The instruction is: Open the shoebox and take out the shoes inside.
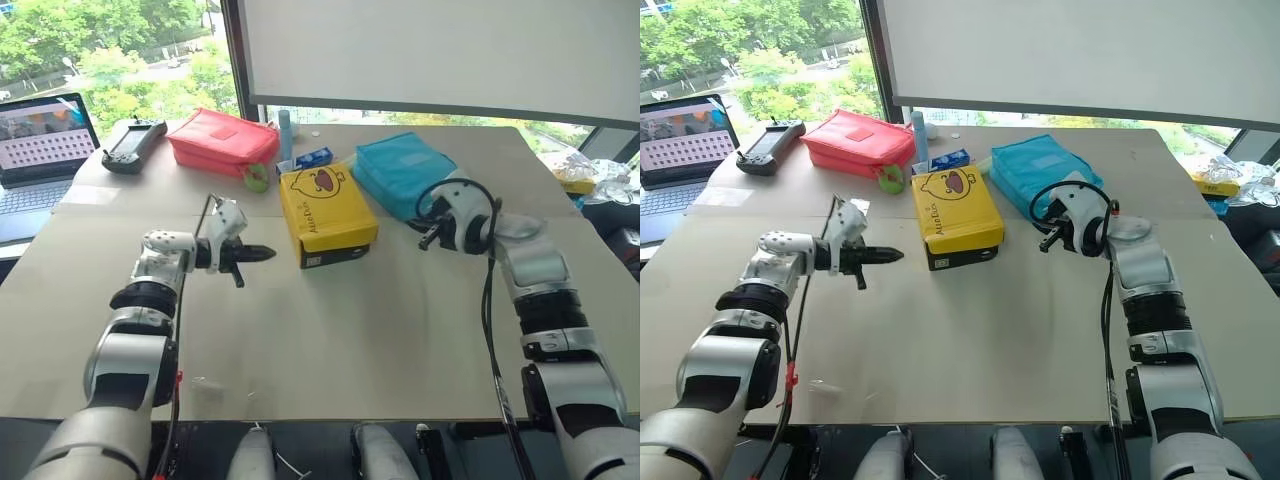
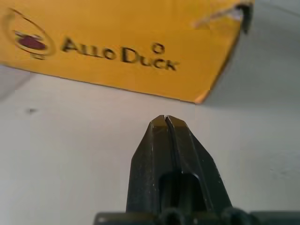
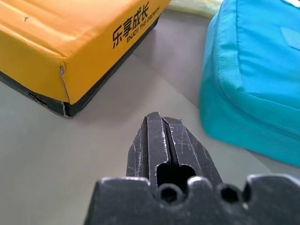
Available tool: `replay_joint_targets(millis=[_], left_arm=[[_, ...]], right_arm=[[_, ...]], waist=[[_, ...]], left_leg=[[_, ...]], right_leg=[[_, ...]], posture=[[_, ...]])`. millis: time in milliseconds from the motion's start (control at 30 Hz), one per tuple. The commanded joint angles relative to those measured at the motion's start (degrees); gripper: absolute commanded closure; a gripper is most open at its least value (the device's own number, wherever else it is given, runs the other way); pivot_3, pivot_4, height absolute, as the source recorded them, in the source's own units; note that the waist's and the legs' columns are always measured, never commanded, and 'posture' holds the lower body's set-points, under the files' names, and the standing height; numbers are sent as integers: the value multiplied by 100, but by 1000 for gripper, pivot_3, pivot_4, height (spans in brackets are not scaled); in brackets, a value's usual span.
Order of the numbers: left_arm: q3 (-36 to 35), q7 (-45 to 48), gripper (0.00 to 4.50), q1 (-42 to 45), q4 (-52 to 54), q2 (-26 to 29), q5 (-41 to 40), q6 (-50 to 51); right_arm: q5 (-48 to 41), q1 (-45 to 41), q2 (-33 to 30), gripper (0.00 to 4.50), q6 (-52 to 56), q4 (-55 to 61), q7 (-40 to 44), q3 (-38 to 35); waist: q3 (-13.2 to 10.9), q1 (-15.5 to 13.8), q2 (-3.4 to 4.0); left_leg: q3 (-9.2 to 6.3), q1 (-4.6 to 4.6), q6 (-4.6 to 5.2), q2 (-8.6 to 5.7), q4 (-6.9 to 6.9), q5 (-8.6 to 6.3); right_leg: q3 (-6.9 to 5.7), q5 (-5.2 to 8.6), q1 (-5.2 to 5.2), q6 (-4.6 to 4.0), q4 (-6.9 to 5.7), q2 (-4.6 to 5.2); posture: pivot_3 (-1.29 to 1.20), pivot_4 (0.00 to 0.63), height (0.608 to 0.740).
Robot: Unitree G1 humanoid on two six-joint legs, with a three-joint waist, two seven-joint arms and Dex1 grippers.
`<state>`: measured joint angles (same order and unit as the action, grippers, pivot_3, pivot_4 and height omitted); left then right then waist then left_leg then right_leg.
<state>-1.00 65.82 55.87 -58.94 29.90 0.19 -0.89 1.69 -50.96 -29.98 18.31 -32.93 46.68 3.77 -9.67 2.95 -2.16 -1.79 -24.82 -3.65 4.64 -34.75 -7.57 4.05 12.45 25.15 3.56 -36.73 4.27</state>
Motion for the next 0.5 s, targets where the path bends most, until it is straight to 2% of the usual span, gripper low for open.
replay_joint_targets(millis=[33,167,233,367,500], left_arm=[[-241,-1168,4500,226,-182,7,-10,-85],[-437,-1807,4500,340,-313,-278,-191,-89],[-594,-2370,4500,321,-210,-639,-340,53],[-677,-2850,4500,-31,561,-1382,-617,315],[-595,-3104,4500,-544,1627,-1949,-852,888]], right_arm=[[238,-673,302,4449,-1017,-1252,-479,99],[352,-1176,801,4449,-1920,-2621,-968,129],[394,-1366,1066,4449,-2291,-3163,-1279,106],[379,-1559,1402,4449,-2646,-3688,-1477,36],[288,-1560,1624,4449,-2850,-3776,-1126,-7]], waist=[[-5,6,0],[-8,-11,0],[-9,-37,1],[-9,-47,1],[-11,-1,4]], left_leg=[[-1,1,5,-1,-2,3],[-2,8,11,-1,-4,8],[-3,7,11,-2,-2,8],[-5,-9,11,-7,2,7],[-7,-11,17,-10,10,3]], right_leg=[[0,-2,-1,0,-1,0],[-1,-4,-2,-2,-17,-1],[-1,-4,-3,-2,-18,-1],[-1,-4,0,-2,-4,4],[-1,-21,4,-30,-5,5]], posture=[[0,150,726],[0,150,726],[0,150,726],[0,150,726],[0,150,726]])
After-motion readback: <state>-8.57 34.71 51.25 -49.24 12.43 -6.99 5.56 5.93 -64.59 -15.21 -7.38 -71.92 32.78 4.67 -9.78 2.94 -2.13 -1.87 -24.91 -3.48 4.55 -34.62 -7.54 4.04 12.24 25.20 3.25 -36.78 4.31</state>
